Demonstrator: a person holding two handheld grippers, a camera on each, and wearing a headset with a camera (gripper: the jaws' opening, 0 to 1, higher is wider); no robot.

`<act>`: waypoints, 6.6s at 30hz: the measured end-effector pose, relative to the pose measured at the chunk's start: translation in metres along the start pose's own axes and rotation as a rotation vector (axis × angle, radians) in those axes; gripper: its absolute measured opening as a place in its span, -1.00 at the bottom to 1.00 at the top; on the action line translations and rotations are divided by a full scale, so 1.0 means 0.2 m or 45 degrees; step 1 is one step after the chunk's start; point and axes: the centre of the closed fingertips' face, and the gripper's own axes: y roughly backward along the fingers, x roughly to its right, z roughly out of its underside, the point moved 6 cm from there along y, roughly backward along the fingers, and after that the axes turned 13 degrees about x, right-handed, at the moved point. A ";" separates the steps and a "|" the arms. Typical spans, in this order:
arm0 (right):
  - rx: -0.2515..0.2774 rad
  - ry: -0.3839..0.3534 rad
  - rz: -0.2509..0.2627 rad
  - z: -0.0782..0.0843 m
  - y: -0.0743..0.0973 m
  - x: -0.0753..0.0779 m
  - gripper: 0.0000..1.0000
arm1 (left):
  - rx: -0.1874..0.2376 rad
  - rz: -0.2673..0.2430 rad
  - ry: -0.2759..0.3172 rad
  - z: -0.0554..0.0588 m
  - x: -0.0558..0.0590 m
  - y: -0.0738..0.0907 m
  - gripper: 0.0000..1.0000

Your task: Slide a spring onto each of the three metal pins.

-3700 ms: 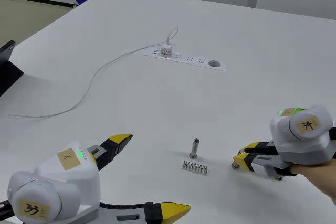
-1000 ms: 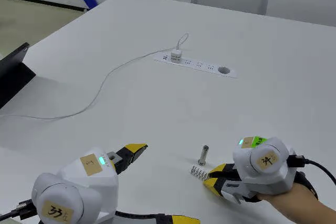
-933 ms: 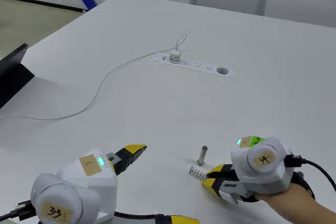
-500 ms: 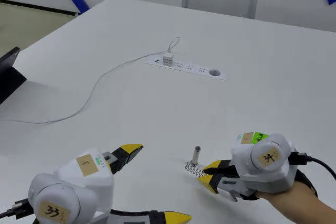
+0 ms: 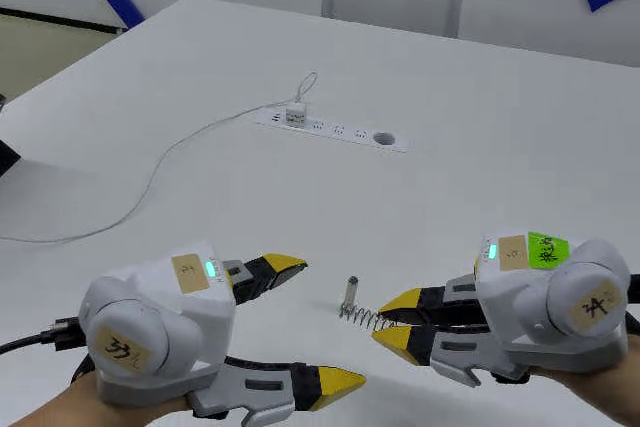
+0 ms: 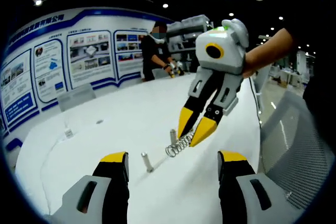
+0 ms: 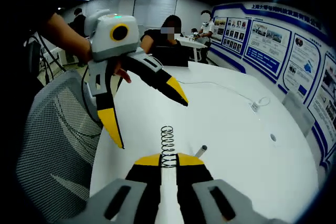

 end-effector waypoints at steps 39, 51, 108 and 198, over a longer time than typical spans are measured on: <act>-0.034 0.177 -0.194 -0.02 0.03 -0.07 -0.79 | -0.047 0.291 -0.163 0.00 0.11 -0.05 -0.80; -0.021 0.165 -0.192 -0.03 0.05 -0.06 -0.78 | -0.044 0.305 -0.183 -0.01 0.11 -0.06 -0.81; 0.329 -0.291 -0.172 -0.21 0.04 -0.05 -0.81 | 0.032 0.242 -0.108 -0.01 0.13 -0.06 -0.78; 0.021 -0.348 0.218 0.09 -0.26 0.38 -0.80 | 0.016 -0.216 0.254 0.14 0.06 0.14 1.00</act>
